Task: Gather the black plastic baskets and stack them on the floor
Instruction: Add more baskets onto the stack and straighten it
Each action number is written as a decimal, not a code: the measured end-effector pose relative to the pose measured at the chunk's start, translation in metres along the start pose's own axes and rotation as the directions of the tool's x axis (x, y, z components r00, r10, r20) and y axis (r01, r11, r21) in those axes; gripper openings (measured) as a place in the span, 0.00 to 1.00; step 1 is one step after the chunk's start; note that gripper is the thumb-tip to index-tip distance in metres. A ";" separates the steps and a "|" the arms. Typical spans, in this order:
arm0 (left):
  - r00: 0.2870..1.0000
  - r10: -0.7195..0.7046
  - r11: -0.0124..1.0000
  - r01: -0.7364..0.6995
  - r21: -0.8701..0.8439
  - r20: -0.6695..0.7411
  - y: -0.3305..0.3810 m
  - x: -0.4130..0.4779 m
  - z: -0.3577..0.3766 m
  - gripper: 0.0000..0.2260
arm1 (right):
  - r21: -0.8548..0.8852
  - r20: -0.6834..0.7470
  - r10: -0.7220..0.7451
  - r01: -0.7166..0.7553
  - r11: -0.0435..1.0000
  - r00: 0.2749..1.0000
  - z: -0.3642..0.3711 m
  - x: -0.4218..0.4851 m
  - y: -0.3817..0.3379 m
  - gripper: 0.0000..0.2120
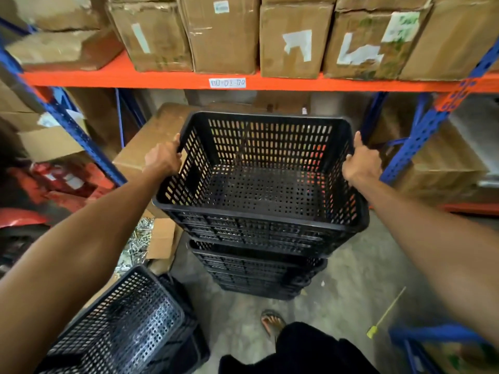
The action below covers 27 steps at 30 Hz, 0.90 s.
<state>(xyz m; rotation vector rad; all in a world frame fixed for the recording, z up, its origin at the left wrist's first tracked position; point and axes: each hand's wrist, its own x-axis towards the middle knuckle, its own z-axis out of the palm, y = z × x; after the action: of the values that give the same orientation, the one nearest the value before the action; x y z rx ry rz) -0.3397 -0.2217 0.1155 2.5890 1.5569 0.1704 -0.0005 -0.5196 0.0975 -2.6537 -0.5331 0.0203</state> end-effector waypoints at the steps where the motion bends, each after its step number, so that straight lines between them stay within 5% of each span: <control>1: 1.000 -0.011 1.000 0.011 0.003 0.005 -0.004 0.000 0.005 0.21 | 0.003 0.000 0.001 -0.001 1.000 1.000 0.006 -0.001 0.000 0.32; 27: 1.000 -0.016 1.000 0.016 -0.005 0.000 -0.010 -0.016 0.041 0.19 | -0.052 -0.019 0.004 -0.005 0.999 1.000 0.053 -0.010 0.024 0.30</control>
<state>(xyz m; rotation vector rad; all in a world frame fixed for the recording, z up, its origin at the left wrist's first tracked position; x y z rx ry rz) -0.3496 -0.2323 0.0724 2.5718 1.5742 0.1724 -0.0060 -0.5218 0.0384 -2.7034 -0.5283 -0.0174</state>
